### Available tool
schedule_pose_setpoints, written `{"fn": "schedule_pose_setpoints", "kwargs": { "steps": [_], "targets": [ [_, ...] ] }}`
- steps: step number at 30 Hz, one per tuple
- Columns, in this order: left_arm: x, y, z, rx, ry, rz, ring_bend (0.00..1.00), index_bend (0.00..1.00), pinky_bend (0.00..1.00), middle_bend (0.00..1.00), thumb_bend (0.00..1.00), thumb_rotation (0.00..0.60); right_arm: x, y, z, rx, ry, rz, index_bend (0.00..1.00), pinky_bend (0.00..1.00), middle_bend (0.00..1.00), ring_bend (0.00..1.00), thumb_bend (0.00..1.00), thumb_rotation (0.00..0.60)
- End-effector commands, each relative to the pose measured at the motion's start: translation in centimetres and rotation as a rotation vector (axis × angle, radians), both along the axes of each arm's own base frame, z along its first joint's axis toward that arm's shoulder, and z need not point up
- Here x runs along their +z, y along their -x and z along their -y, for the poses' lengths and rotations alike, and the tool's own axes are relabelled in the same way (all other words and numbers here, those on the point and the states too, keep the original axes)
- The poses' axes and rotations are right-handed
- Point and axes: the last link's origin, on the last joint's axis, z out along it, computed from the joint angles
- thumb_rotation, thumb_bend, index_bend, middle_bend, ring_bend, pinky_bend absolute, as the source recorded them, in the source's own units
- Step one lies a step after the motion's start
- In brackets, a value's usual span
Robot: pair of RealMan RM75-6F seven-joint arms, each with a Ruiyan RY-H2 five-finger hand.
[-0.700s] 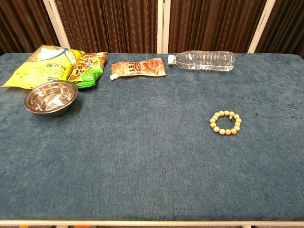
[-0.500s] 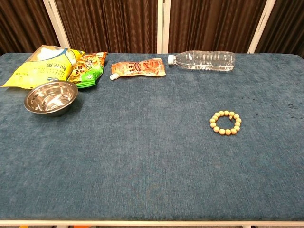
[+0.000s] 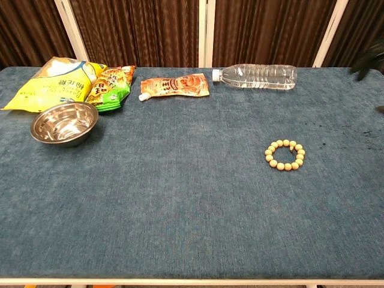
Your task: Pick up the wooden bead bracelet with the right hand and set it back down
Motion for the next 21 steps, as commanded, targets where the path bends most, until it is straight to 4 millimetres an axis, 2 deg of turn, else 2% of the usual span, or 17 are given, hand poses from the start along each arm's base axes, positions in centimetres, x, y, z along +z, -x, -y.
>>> {"fn": "schedule_pose_setpoints", "kwargs": {
  "steps": [1, 6, 9, 15, 21],
  "targets": [
    [0.1, 0.1, 0.1, 0.002, -0.003, 0.002, 0.00, 0.11, 0.00, 0.09, 0.00, 0.600, -5.0, -2.6, 3.5, 0.076, -0.054, -0.123, 0.34, 0.00, 0.33, 0.03, 0.19, 0.600],
    [0.2, 0.5, 0.2, 0.013, -0.008, 0.013, 0.00, 0.11, 0.00, 0.09, 0.00, 0.600, -9.6, -3.4, 4.7, 0.148, -0.071, -0.234, 0.34, 0.01, 0.33, 0.03, 0.17, 0.600],
    [0.1, 0.6, 0.1, 0.016, -0.002, 0.015, 0.00, 0.11, 0.00, 0.09, 0.00, 0.600, -11.6, -3.4, 5.0, 0.187, -0.069, -0.295, 0.36, 0.01, 0.33, 0.03, 0.17, 0.600],
    [0.0, 0.8, 0.1, 0.017, 0.001, 0.028, 0.00, 0.11, 0.00, 0.09, 0.00, 0.600, -14.2, -3.3, 4.9, 0.228, -0.069, -0.362, 0.38, 0.01, 0.33, 0.03, 0.17, 0.600],
    [0.0, 1.0, 0.2, 0.016, -0.001, 0.036, 0.00, 0.11, 0.00, 0.09, 0.00, 0.600, -15.5, -3.2, 4.6, 0.253, -0.064, -0.390, 0.40, 0.01, 0.33, 0.03, 0.20, 0.600]
  ]
}}
